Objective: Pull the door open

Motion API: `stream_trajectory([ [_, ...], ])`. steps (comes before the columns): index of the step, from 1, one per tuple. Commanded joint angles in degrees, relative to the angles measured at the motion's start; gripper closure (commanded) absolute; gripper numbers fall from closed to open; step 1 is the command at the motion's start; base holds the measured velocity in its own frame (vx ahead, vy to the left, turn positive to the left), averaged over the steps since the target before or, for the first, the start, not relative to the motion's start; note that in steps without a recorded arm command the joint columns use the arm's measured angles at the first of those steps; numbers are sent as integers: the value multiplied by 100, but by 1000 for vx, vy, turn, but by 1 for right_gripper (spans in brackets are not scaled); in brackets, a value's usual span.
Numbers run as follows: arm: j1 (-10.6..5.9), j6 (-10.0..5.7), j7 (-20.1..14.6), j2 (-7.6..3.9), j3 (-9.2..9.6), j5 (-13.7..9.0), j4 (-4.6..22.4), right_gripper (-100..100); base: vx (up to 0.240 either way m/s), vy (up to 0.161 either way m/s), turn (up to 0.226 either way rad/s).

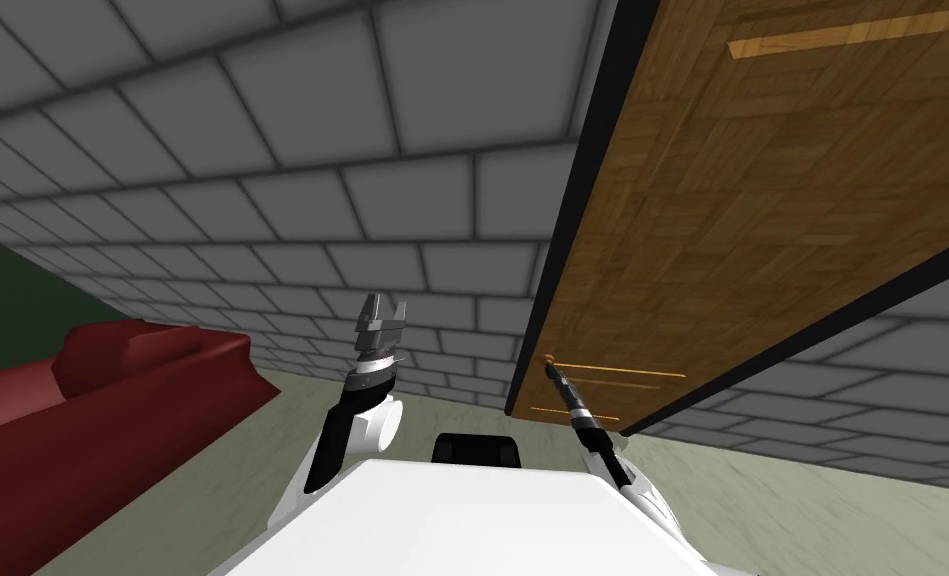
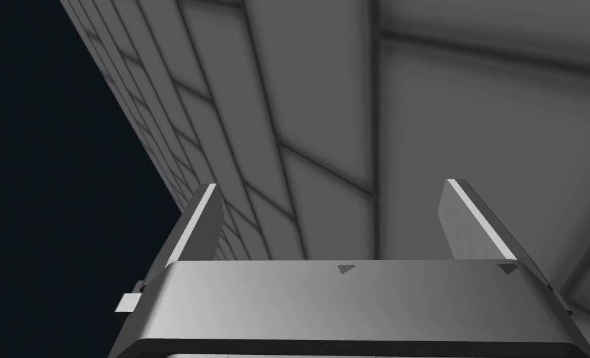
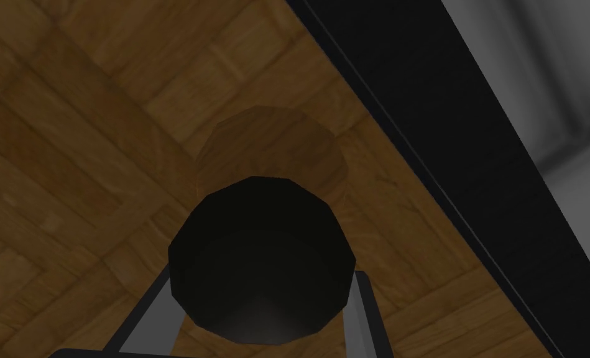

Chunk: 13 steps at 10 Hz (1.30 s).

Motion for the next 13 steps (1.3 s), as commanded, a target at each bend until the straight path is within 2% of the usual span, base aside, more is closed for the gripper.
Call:
stream_trajectory([
  [1, -15, 0, -209, 19, 16, -49, 23, 100, -55, -29, 49],
  [2, -15, 26, -413, 26, 29, -142, 7, 100, -45, -32, 83],
  [3, -15, 26, -443, 26, 29, -142, 7, 100, -35, -22, 56],
  [5, -17, 78, -817, 39, 54, -327, -24, 100, -60, -38, 115],
  [6, -17, 78, -912, 39, 54, -327, -24, 100, -55, -33, 80],
  [7, -18, 104, -1111, 46, 66, -419, -40, 100, -57, -20, 84],
  [8, -18, 104, -1146, 46, 66, -419, -40, 100, -44, -18, 42],
  [10, -19, 159, -1515, 61, 93, -613, -73, 100, -59, -36, 111],
  [11, -19, 159, -1618, 61, 93, -613, -73, 100, -56, -32, 74],
  [12, -20, 186, -1813, 68, 106, -711, -90, 100, -65, -22, 116],
  [13, -20, 186, -1855, 68, 106, -711, -90, 100, -50, -23, 61],
])
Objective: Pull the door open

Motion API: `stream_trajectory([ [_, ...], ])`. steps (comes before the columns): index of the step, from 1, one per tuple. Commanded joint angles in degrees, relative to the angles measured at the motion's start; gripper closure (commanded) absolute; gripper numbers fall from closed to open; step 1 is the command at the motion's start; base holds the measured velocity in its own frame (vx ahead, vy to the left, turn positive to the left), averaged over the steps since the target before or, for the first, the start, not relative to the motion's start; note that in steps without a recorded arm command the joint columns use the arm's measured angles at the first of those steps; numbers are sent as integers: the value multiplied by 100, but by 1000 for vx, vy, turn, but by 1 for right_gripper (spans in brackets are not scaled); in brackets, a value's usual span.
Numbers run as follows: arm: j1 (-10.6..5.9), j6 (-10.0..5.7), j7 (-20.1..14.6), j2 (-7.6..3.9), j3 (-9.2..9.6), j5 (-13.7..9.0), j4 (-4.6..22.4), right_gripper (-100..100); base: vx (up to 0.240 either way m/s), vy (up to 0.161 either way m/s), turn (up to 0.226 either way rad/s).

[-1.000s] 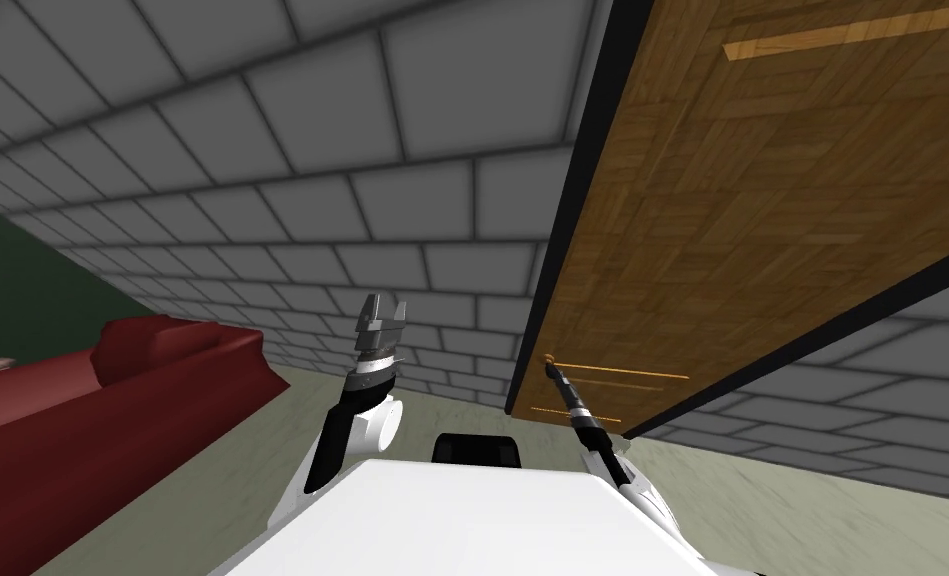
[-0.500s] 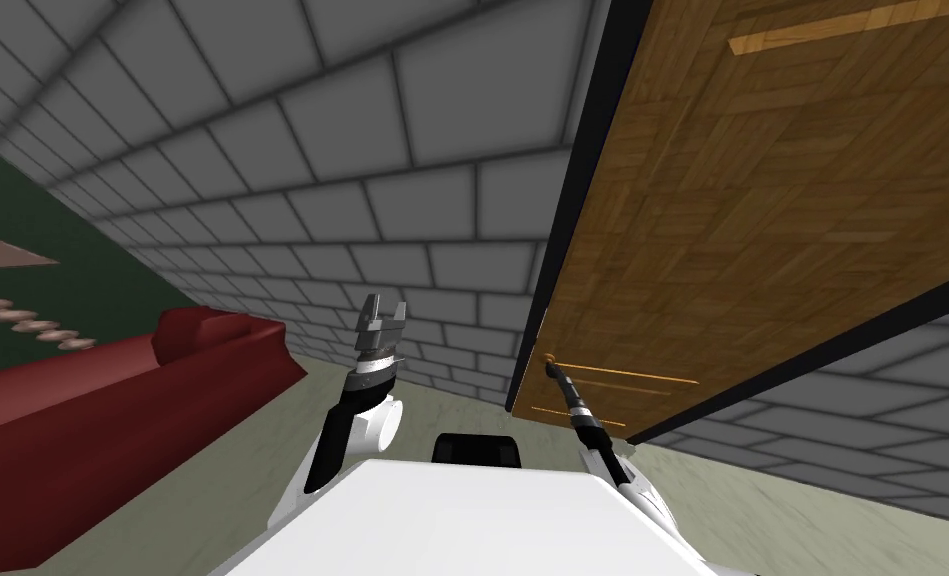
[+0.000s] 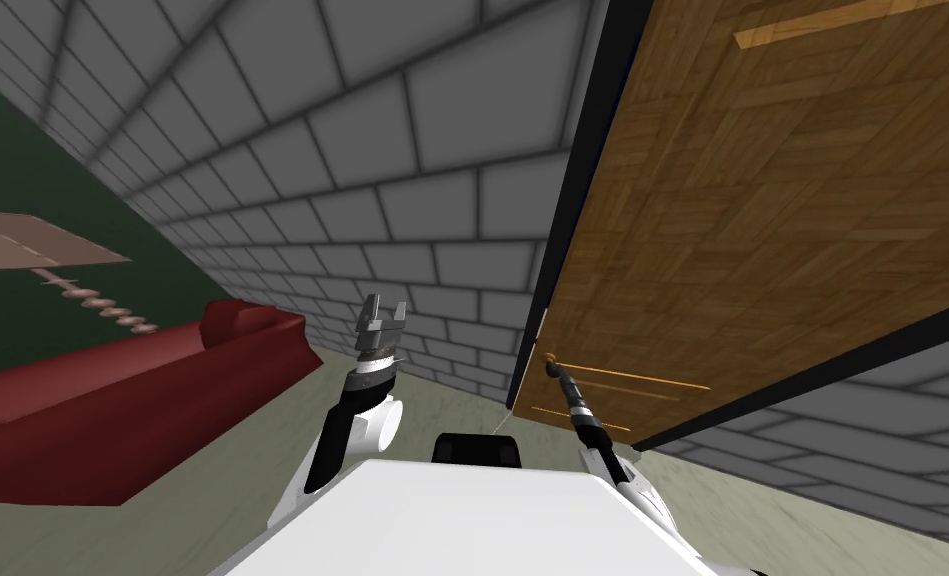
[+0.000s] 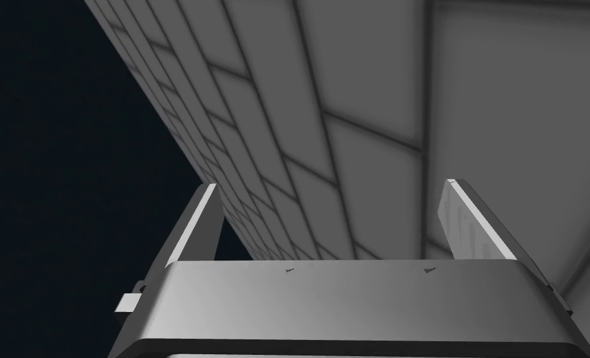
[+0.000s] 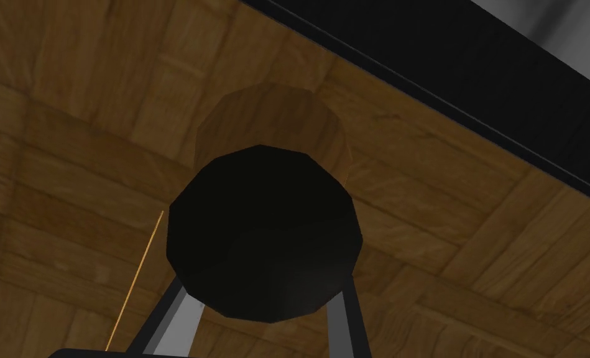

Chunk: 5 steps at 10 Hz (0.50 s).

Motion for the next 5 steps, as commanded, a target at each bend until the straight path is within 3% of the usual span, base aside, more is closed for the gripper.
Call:
stream_trajectory([
  [1, 15, 36, -286, 41, 37, -102, -76, 100, -54, -27, 96],
  [2, 14, 64, -433, 48, 51, -200, -93, 100, -88, -31, 165],
  [5, 13, 92, -770, 56, 64, -300, -110, 100, -52, -29, 66],
])
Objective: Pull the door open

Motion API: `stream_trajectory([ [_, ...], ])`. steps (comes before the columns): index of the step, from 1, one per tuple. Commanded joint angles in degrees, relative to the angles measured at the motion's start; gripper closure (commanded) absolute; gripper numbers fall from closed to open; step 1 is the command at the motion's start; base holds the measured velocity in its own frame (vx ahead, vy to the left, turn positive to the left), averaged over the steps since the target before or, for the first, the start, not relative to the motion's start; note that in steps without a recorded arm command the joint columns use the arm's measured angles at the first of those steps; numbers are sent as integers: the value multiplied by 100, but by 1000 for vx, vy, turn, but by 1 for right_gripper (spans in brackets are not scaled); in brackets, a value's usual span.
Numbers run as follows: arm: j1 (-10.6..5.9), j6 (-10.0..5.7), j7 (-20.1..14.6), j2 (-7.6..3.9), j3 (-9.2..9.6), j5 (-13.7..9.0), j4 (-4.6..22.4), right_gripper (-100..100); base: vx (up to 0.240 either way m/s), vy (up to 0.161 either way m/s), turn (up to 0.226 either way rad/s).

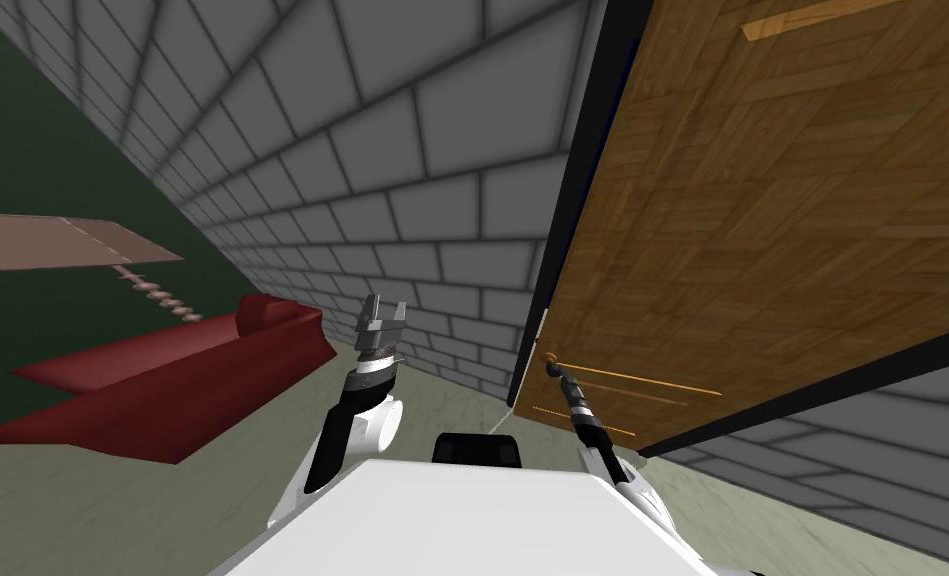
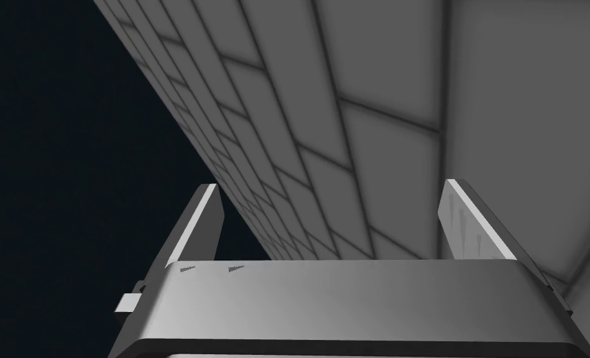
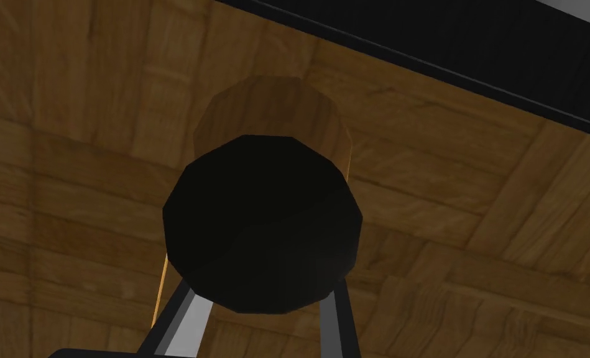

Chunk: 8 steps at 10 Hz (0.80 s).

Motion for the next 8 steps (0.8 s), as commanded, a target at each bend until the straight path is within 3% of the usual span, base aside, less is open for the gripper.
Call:
stream_trajectory([
  [1, -12, 13, -286, 41, 41, -103, -61, 100, -50, -28, 102],
  [4, -14, 70, -734, 56, 69, -305, -96, 100, -68, -32, 108],
  [6, -14, 70, -773, 56, 69, -305, -96, 100, -33, -13, 26],
  [8, -15, 127, -1175, 72, 96, -508, -130, 100, -56, -22, 115],
])
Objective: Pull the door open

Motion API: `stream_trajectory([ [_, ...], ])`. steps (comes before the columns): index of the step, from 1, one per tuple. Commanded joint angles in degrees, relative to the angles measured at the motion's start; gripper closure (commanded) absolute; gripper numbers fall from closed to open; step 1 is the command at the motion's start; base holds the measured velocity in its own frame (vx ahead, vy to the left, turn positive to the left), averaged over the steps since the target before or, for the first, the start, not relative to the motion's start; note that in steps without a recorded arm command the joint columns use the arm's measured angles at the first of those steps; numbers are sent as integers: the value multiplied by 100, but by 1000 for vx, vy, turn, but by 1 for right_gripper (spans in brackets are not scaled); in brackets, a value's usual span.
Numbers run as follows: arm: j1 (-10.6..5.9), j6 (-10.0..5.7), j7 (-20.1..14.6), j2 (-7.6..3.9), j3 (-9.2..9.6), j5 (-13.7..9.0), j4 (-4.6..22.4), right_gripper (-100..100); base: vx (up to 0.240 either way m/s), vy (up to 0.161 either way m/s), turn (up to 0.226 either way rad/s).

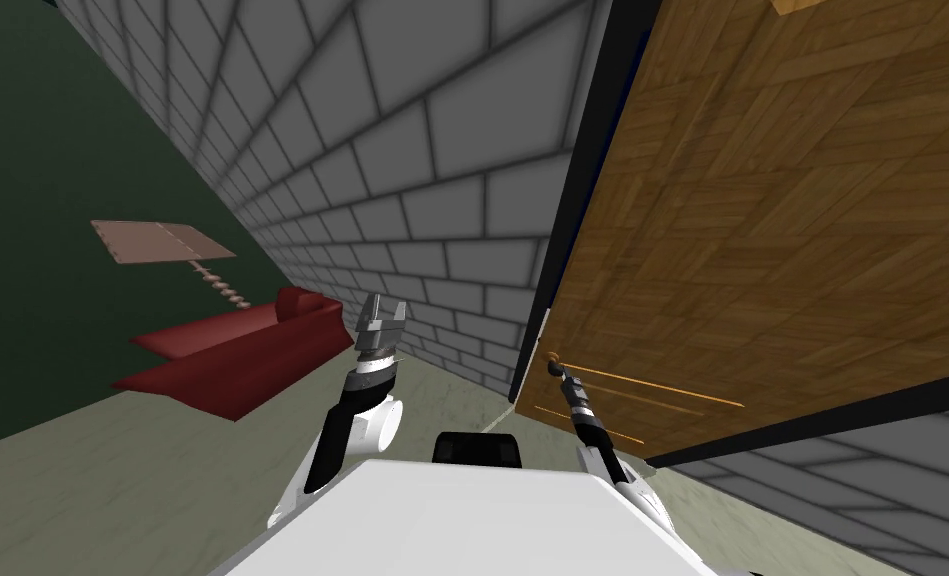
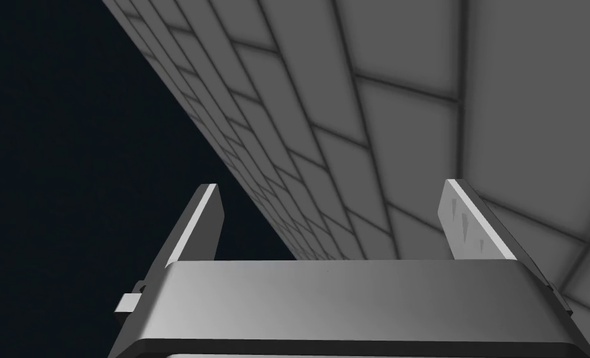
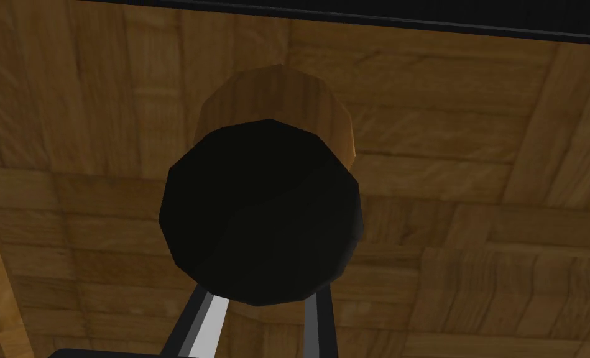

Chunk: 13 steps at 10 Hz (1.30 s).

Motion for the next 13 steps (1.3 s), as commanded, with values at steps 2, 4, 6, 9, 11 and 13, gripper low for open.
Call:
stream_trajectory([
  [2, -33, -10, -195, 52, 40, -43, -80, 100, -48, -26, 43],
  [4, -34, 18, -433, 59, 53, -144, -97, 100, -39, -8, 77],
  [6, -35, 47, -671, 67, 67, -246, -115, 100, -54, -24, 82],
  [9, -75, 81, -1130, 67, 91, -430, 30, -100, -55, -24, 47],
  [11, -101, 116, -1459, 108, 133, -543, 5, -100, -63, 16, 23],
  [13, -117, 138, -1660, 134, 160, -615, -11, -100, -58, -2, 21],
])
